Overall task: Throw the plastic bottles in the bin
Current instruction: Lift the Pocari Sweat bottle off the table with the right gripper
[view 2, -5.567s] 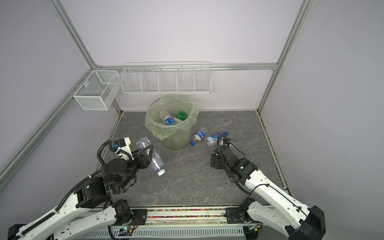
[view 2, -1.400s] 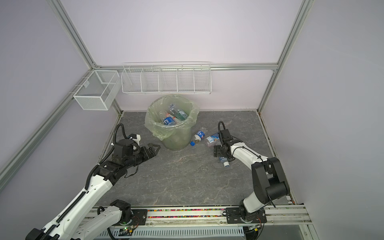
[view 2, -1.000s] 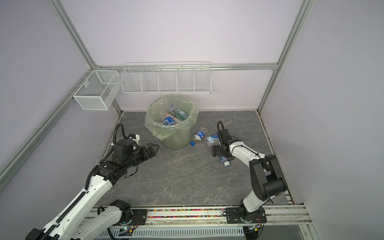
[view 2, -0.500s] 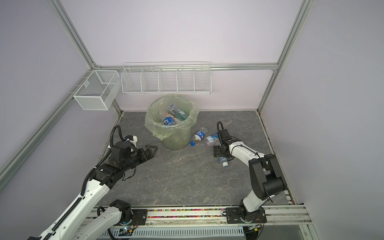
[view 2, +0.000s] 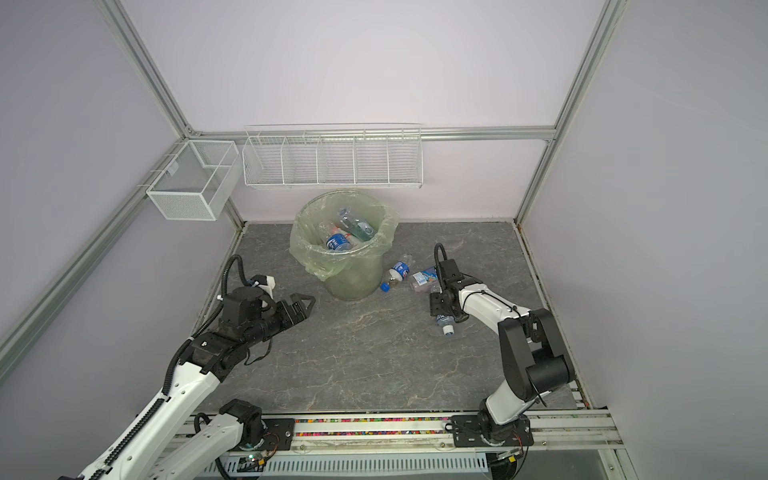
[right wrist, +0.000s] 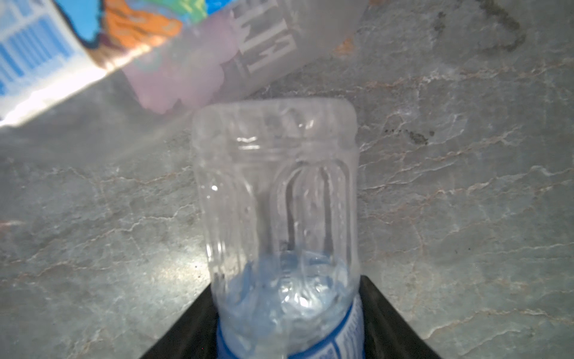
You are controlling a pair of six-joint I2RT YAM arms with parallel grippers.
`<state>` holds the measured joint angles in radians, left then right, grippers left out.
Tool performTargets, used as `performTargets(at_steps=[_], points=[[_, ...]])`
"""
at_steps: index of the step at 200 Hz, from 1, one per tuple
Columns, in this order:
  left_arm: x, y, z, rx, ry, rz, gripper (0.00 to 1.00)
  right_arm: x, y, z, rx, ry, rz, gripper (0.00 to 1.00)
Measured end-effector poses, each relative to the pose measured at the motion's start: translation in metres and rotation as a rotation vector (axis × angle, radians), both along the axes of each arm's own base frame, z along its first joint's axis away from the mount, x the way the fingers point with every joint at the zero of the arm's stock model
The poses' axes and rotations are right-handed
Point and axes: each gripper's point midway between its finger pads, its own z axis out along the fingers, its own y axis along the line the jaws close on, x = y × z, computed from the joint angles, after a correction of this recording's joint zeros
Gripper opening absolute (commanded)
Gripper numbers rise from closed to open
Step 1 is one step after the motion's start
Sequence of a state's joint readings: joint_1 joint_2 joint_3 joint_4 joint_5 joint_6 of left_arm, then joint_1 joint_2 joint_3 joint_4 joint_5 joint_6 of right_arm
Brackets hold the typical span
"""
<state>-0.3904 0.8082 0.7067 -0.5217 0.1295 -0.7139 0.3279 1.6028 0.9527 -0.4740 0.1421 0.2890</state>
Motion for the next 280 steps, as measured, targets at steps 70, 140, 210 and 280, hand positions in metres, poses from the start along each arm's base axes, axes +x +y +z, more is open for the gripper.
performTargets(at_steps=[70, 140, 210, 280], points=[[-0.006, 0.003, -0.01, 0.0, 0.012, 0.005, 1.0, -0.005, 0.004, 0.022, 0.048, -0.041, 0.001, 0.6], [-0.004, 0.012, -0.006, 0.095, 0.006, 0.005, 1.0, -0.014, 0.012, 0.065, 0.139, -0.144, 0.0, 0.6], [-0.002, 0.008, -0.003, 0.065, -0.002, 0.002, 1.0, -0.048, 0.032, 0.105, 0.261, -0.248, 0.066, 0.58], [0.0, 0.014, 0.007, 0.052, -0.042, 0.045, 1.0, -0.069, 0.054, 0.145, 0.379, -0.367, 0.152, 0.6]])
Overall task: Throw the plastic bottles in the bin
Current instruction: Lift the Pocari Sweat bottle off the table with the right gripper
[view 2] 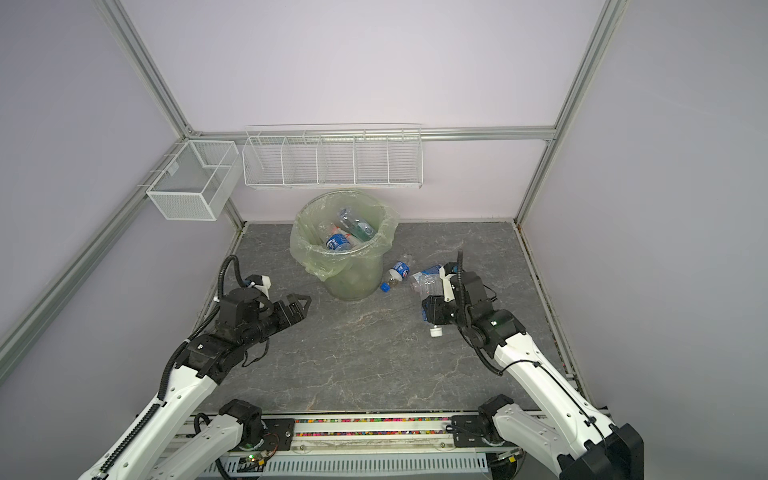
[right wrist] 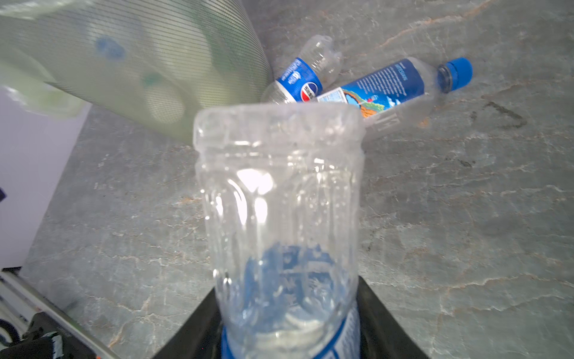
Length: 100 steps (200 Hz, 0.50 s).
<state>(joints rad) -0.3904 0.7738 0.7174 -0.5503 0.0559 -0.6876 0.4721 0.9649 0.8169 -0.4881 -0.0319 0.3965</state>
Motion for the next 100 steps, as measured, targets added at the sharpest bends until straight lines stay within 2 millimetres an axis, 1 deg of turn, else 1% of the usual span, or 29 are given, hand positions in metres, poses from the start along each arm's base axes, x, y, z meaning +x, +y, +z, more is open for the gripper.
performTargets(at_steps=[24, 48, 80, 100], points=[[-0.004, 0.006, 0.01, -0.014, -0.045, 0.028, 1.0, -0.006, 0.004, 0.005, 0.041, -0.034, 0.018, 0.59], [-0.004, 0.01, 0.017, -0.017, -0.075, 0.042, 1.0, -0.007, 0.008, 0.009, 0.061, -0.046, 0.026, 0.59], [0.0, 0.011, 0.01, 0.001, -0.055, 0.054, 1.0, -0.01, 0.015, 0.015, 0.077, -0.053, 0.047, 0.59], [0.003, 0.009, 0.006, 0.007, -0.04, 0.054, 1.0, -0.011, 0.021, 0.024, 0.092, -0.067, 0.064, 0.59]])
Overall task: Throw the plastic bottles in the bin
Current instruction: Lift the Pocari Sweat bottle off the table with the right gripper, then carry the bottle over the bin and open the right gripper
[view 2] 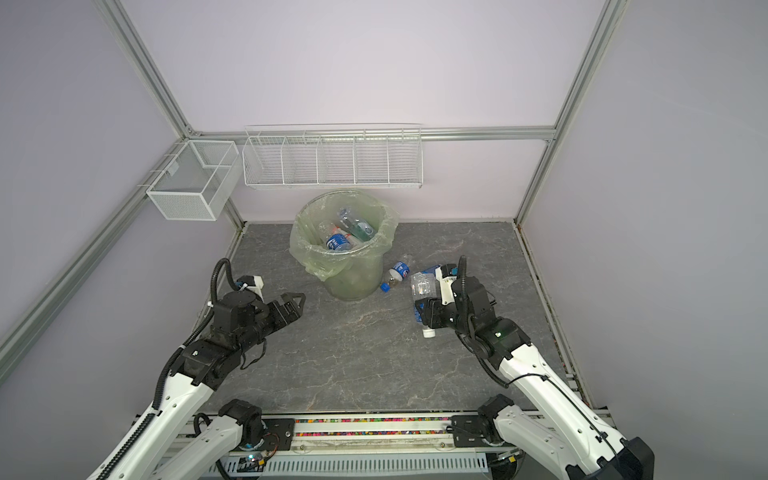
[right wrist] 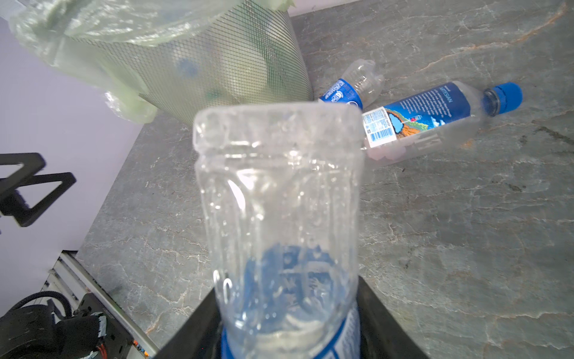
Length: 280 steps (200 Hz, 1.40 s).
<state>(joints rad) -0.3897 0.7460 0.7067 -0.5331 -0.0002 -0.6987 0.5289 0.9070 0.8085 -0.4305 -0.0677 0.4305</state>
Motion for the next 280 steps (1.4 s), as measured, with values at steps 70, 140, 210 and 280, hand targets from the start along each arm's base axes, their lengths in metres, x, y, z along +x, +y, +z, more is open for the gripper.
performTargets(at_steps=[70, 140, 210, 280], points=[[0.003, -0.001, 0.003, -0.005, -0.013, -0.001, 1.0, -0.002, 0.03, 0.084, 0.09, -0.143, 0.078, 0.57], [-0.002, 0.001, -0.016, -0.024, 0.015, 0.017, 1.0, -0.015, 0.054, 0.075, 0.005, -0.169, 0.147, 0.57], [-0.001, 0.002, -0.023, -0.036, 0.014, 0.037, 1.0, -0.016, 0.061, 0.075, -0.065, -0.157, 0.12, 0.55], [-0.003, 0.004, -0.019, -0.05, 0.0, 0.043, 1.0, 0.103, 0.178, 0.203, -0.046, -0.298, 0.093, 0.94]])
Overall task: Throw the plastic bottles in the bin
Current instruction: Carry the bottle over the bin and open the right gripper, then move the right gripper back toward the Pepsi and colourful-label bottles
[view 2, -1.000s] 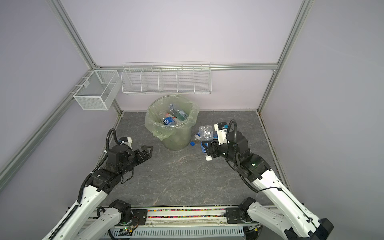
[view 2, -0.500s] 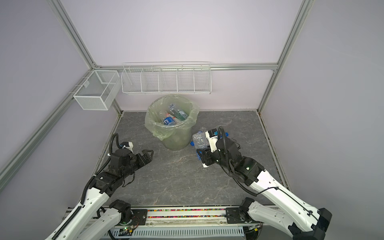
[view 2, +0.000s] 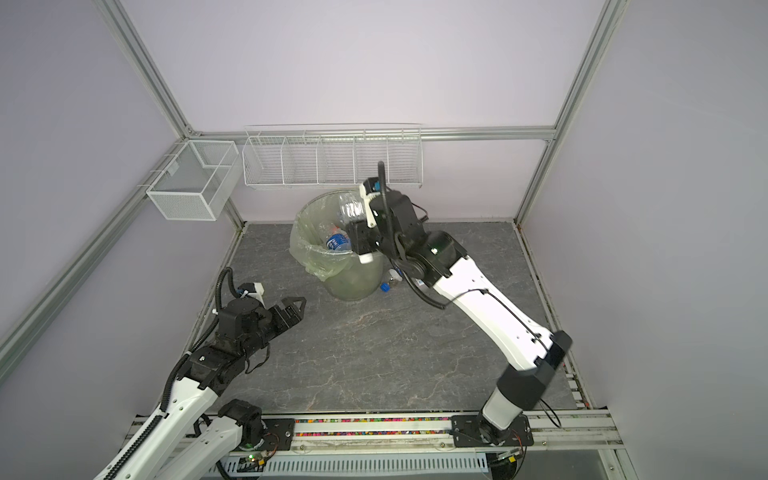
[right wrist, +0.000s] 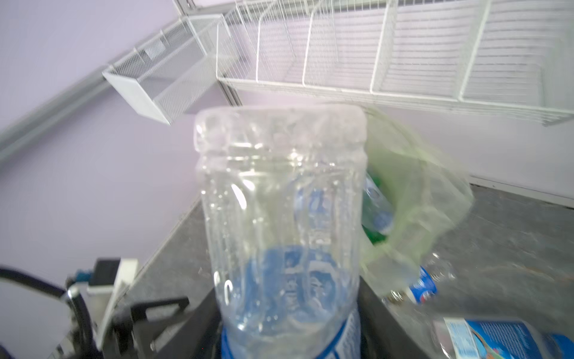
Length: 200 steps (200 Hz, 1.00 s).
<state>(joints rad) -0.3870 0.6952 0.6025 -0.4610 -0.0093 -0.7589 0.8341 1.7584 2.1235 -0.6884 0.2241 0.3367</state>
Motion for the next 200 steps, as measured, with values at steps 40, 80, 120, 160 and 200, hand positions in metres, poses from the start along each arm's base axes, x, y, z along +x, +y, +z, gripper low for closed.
performTargets(at_steps=[40, 80, 120, 160, 200], points=[[-0.009, 0.004, 0.006, -0.003, -0.011, 0.002, 1.0, 0.058, 0.045, -0.025, -0.081, 0.0, -0.022, 0.88], [-0.015, 0.011, 0.017, 0.011, -0.036, 0.014, 1.0, 0.036, 0.02, -0.098, -0.247, 0.147, -0.018, 0.88], [-0.013, 0.012, 0.023, 0.028, -0.049, 0.014, 1.0, -0.005, -0.024, -0.051, -0.16, 0.073, -0.023, 0.88], [-0.01, 0.011, 0.015, 0.047, -0.02, 0.011, 1.0, -0.034, -0.054, -0.032, -0.089, 0.026, -0.025, 0.88], [-0.005, 0.009, 0.01, 0.053, -0.004, 0.01, 0.99, -0.043, -0.073, -0.089, -0.149, 0.126, -0.051, 0.88]])
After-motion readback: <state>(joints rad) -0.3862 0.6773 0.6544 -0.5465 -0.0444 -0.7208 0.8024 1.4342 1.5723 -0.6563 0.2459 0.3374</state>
